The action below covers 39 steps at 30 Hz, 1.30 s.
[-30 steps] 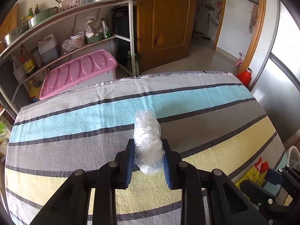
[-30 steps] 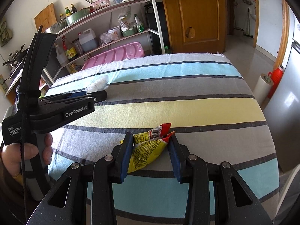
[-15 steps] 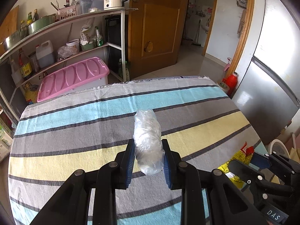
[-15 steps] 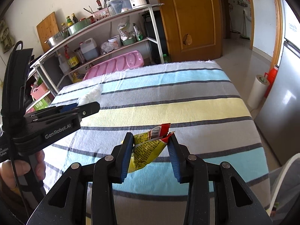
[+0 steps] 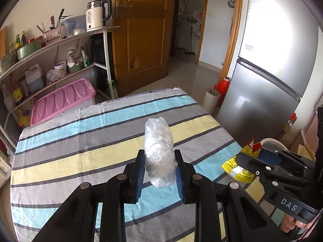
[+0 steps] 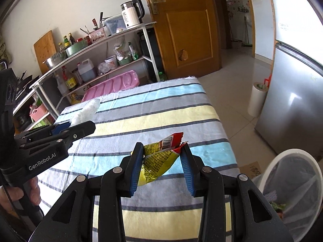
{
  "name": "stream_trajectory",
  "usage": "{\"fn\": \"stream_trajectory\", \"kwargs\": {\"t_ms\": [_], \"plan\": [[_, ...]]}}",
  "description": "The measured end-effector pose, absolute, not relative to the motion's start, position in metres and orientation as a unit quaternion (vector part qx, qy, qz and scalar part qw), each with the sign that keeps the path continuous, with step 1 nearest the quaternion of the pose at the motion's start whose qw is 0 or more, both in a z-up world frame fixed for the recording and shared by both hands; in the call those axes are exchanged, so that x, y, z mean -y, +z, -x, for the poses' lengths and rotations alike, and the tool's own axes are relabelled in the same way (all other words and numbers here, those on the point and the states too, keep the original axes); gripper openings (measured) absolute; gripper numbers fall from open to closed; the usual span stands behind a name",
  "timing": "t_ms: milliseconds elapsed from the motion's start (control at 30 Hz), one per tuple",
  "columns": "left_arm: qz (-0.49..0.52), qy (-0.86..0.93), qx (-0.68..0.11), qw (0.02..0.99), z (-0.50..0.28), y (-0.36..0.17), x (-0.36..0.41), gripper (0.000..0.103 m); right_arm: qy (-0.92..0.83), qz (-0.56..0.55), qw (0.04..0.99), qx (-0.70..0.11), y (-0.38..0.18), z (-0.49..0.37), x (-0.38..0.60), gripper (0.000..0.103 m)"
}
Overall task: Collect trash
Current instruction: 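Carry the white bag and yellow wrappers over the white bin, then open both tools to drop the bag and wrappers into the bin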
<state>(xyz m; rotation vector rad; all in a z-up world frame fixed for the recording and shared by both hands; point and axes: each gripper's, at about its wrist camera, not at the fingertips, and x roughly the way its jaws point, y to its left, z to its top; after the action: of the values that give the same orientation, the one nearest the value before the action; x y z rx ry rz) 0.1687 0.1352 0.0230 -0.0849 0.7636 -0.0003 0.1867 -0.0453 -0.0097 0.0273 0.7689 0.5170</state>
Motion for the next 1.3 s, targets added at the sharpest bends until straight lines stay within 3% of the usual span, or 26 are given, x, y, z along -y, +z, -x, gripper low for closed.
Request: {"fn": "stream_trajectory", "kwargs": {"t_ms": [533,833,1300], "plan": [[-0.013,-0.129,-0.376,0.917,-0.175,0.016,0.026,0.028,0.119,-0.04,0.926,-0.357,0.0,-0.16,0.2,0.038],[-0.046,-0.192,-0.391,0.899,-0.18,-0.003,0.118,0.029,0.025,-0.039,0.914,-0.403,-0.031,-0.165,0.284,0.038],[-0.069,-0.207,-0.425,0.878,-0.194,-0.034,0.167,0.03,-0.008,-0.037,0.89,-0.454,-0.075,-0.179,0.321,0.039]]}}
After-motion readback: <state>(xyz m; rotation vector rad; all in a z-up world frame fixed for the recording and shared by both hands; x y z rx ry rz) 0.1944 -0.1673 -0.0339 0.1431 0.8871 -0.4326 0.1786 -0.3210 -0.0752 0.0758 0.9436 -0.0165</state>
